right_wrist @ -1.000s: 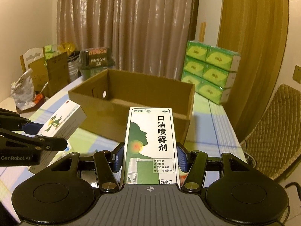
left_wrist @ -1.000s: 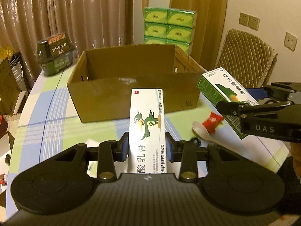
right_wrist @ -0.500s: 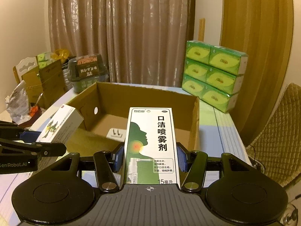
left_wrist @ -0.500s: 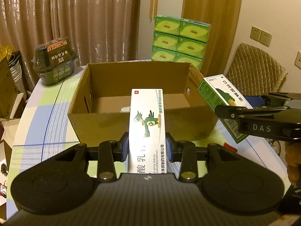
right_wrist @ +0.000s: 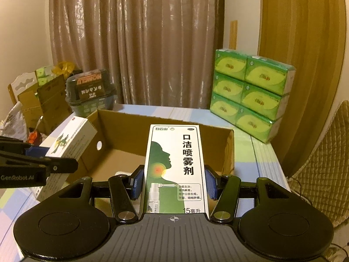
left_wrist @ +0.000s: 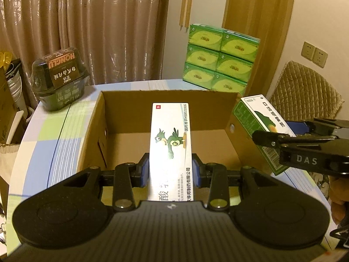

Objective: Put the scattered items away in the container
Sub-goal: 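Lower the cream box into the box with the left tool while the right releases the spray box, then move both tools back toward the remaining items on the table, then reach the right tool to the clear plastic tray while the left reaches the silver foil bag, then grasp the clear tray with the right tool while the left grasps the silver foil bag, then lift and carry the tray and foil bag with both tools toward the cardboard box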

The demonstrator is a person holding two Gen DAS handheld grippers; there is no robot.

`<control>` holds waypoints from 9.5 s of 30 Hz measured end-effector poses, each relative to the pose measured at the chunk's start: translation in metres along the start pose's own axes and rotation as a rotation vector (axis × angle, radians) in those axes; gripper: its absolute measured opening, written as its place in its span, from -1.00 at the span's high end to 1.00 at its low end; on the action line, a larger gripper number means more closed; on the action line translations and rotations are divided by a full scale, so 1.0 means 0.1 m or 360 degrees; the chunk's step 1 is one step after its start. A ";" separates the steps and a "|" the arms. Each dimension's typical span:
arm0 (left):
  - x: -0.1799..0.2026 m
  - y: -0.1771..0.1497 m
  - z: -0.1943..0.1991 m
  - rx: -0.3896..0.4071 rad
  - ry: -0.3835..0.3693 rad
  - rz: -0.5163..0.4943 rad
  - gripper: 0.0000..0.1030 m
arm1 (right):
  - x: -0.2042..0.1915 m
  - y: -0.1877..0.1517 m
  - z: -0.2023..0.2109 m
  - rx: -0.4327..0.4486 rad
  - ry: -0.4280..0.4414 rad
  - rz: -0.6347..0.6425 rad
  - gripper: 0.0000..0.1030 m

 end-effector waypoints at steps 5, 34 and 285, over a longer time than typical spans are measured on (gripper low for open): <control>-0.06 0.16 -0.23 -0.0015 0.0016 -0.0023 0.36 | 0.02 0.06 -0.17 -0.0011 -0.0002 -0.0003 -0.03; 0.07 0.33 -0.82 -0.0051 -0.0073 0.0014 0.36 | 0.20 0.10 -0.57 -0.0020 -0.0062 -0.0051 -0.03; 0.54 -1.57 0.39 -0.0746 -0.0257 -0.0463 0.28 | -0.23 -1.96 1.18 -0.0390 0.0062 -0.0169 -0.42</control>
Point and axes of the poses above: each gripper's, at about its wrist camera, not at the fingertips, and z roughly against the way its jaws point, x to its right, y to its top, the point moved 2 cm from there along -z, roughly the way its jaws point, and after that the axes turned 2 degrees about -z, right-handed, at the moved point
